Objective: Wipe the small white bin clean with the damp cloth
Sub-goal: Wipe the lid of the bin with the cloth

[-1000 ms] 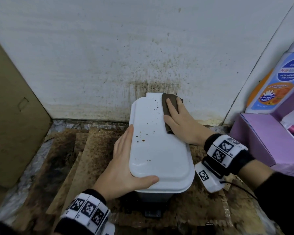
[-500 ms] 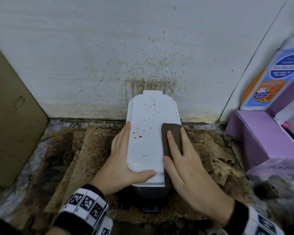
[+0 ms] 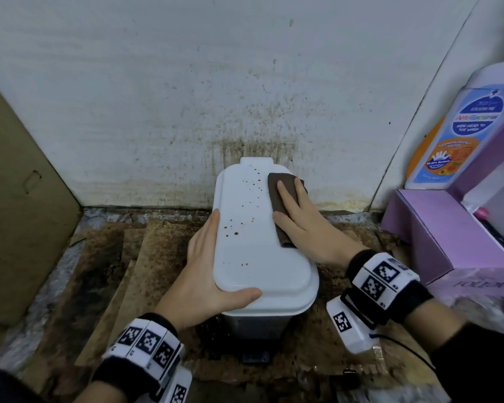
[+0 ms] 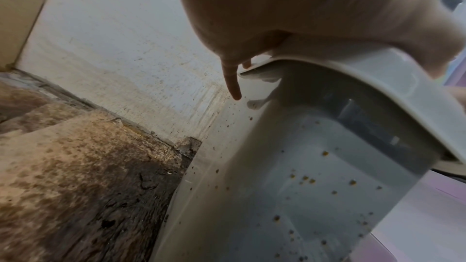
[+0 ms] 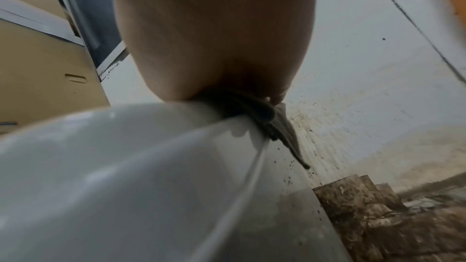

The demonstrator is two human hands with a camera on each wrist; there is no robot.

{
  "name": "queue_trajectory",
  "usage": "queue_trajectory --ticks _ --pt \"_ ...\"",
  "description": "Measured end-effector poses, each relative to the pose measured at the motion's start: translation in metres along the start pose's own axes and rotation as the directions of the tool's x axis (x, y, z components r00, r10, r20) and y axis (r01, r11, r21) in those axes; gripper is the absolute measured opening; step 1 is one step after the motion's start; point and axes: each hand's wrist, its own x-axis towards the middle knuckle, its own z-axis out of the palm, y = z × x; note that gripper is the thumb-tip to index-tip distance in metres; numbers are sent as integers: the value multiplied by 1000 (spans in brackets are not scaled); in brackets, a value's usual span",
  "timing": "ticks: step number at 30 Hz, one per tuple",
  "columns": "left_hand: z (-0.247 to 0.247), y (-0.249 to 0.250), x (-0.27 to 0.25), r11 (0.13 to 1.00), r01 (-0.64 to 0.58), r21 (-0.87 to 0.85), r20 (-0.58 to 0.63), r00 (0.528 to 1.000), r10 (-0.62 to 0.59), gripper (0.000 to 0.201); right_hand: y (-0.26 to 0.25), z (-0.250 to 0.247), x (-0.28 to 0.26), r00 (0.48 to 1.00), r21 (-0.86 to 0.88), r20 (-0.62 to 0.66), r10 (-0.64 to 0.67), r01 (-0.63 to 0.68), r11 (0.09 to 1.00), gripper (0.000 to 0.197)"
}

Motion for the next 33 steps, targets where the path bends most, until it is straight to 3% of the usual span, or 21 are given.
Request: queue_trajectory --ticks 9,16,19,23,26,33 --pt "1 0 -1 1000 14 -13 -8 1000 -14 139 -9 48 -79 972 59 -225 -67 82 995 61" --pt "1 0 -2 999 16 -40 -15 1000 -16 136 -22 80 -107 925 205 -380 23 60 977 59" --pt "1 -1 -2 999 19 -47 -18 1000 -20 136 -13 67 -89 926 310 -372 70 53 949 57" --pt "1 0 -2 999 11 -45 -17 1000 -12 136 4 44 -57 958 483 -268 102 42 874 58" --pt "0 2 -3 999 16 -47 -9 1000 -17 134 12 34 -38 974 607 -201 105 40 793 59" --pt "-1 4 -3 998 20 -60 -6 1000 -20 132 19 44 -42 965 810 -197 173 61 583 50"
